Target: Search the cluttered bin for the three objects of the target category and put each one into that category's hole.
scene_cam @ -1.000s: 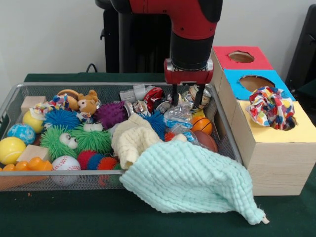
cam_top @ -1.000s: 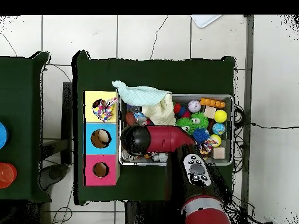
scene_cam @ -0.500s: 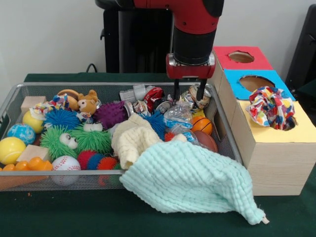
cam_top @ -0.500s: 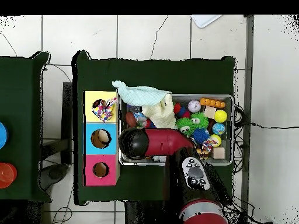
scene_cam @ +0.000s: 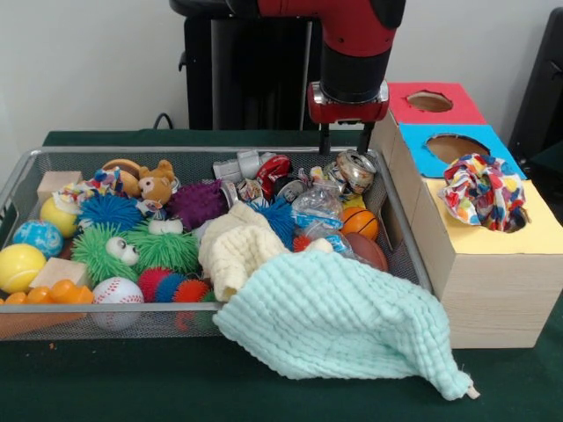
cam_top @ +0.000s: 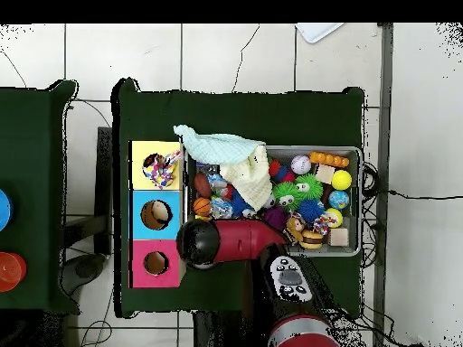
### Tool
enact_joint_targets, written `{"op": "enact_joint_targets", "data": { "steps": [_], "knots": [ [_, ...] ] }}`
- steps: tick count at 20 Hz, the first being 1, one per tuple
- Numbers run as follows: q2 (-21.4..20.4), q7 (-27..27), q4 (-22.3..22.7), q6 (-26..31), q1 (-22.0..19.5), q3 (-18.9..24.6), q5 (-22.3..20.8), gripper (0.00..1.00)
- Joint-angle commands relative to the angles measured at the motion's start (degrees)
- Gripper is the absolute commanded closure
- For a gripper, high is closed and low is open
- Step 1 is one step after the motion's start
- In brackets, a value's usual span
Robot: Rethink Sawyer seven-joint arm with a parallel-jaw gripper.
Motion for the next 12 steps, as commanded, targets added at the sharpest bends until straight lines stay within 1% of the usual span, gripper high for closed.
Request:
{"op": "enact_joint_targets", "data": {
  "steps": [1,4,9,12],
  "knots": [
    [-0.4,4.0,7.3,-5.5,-0.7,0.4,-4.5,0.00],
    [-1.0,1.7,6.7,-5.9,-2.6,0.0,-6.5,0.00],
    [1.2,-0.1,3.4,-7.6,-5.5,-0.9,-10.6,0.00],
    [0.7,-1.0,2.6,-7.3,-7.4,0.1,-12.5,0.00]
  ]
}}
